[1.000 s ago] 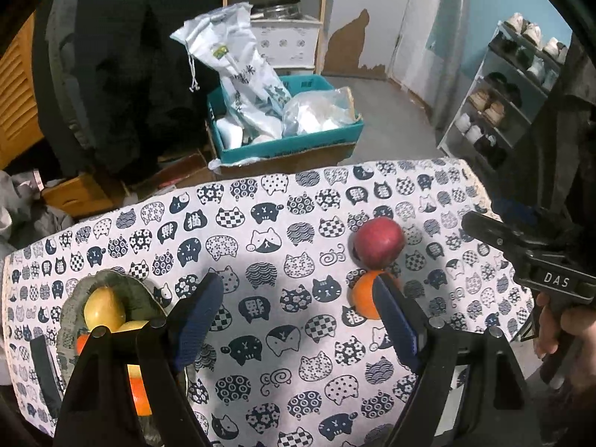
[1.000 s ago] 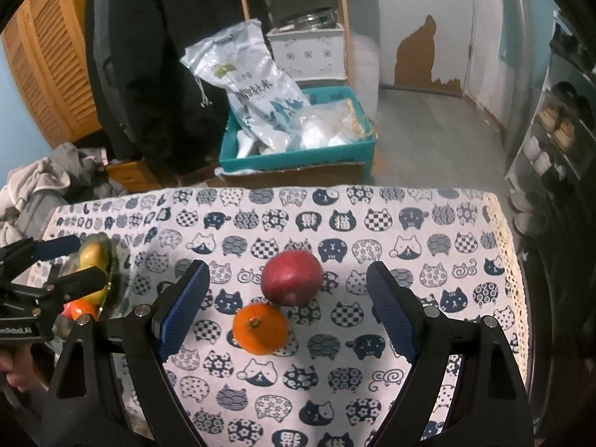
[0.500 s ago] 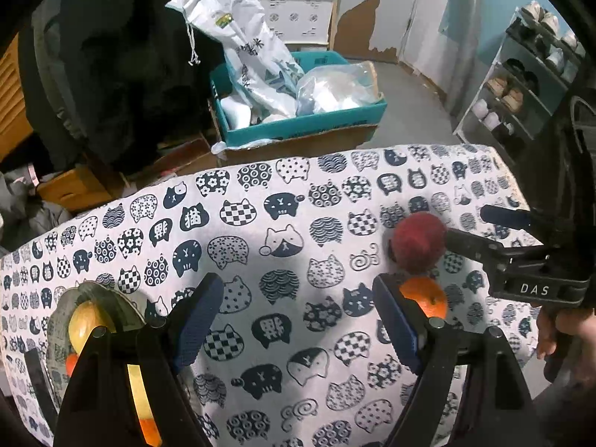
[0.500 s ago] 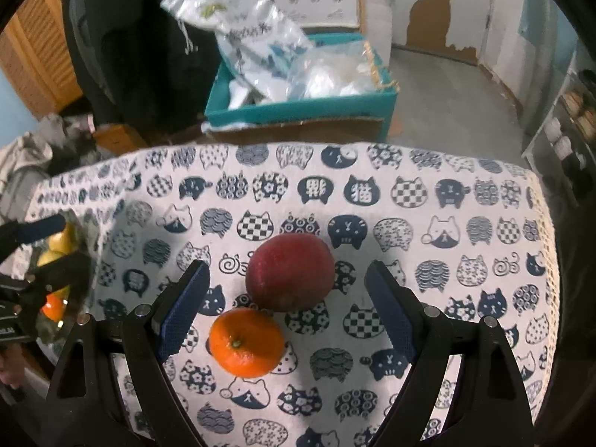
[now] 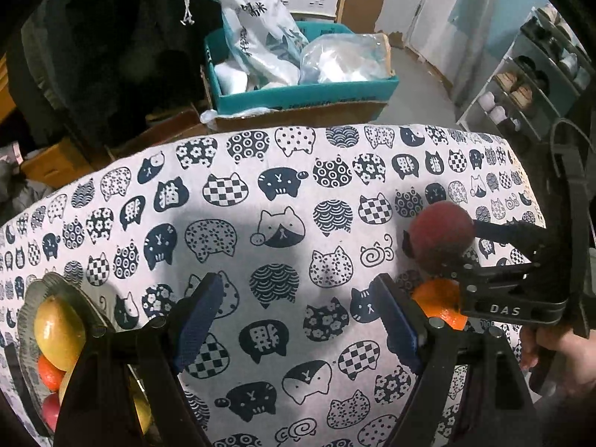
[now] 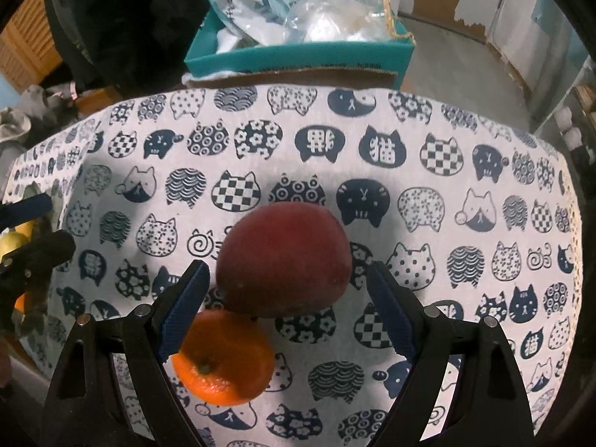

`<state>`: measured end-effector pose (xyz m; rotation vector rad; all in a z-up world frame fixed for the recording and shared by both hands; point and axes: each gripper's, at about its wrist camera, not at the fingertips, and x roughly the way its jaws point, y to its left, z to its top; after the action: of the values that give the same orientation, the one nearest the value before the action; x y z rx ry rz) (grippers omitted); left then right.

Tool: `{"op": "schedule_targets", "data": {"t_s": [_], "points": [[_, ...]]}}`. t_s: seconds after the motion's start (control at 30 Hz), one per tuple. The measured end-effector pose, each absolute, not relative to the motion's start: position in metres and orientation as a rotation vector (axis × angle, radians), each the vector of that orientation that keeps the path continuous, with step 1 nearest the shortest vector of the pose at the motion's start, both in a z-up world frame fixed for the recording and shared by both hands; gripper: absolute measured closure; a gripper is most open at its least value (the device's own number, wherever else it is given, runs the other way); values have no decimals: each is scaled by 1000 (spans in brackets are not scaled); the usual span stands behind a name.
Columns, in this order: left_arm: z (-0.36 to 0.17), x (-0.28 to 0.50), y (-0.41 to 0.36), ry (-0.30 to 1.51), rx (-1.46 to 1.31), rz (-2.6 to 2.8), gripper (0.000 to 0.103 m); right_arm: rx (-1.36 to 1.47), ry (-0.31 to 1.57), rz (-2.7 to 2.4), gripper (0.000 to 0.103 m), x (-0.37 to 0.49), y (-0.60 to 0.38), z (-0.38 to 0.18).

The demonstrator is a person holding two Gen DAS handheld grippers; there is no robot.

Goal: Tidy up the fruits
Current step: 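Grasp the red apple with the right tool while the left tool approaches the orange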

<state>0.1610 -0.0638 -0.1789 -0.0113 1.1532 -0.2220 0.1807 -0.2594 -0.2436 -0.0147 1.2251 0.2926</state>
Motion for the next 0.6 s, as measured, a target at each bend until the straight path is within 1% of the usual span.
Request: {"op": "schedule_targets", "data": {"t_s": [0.2, 0.23, 0.27, 0.3, 0.6], "points": [[-182, 161, -66, 1166, -16, -236, 19, -12, 1233, 306, 19, 183, -253, -256], [-182, 161, -67, 1167, -16, -239, 19, -10, 1235, 313, 20, 184, -253, -257], [-181, 161, -67, 1167, -17, -241, 19, -11, 1238, 314, 25, 184, -252, -258], [-181, 160, -67, 1165, -19, -244, 19, -14, 1235, 313, 25, 184, -252, -258], [-173, 154, -77, 1153, -24, -281, 19, 10, 1183, 276, 26, 179, -263, -246]]}}
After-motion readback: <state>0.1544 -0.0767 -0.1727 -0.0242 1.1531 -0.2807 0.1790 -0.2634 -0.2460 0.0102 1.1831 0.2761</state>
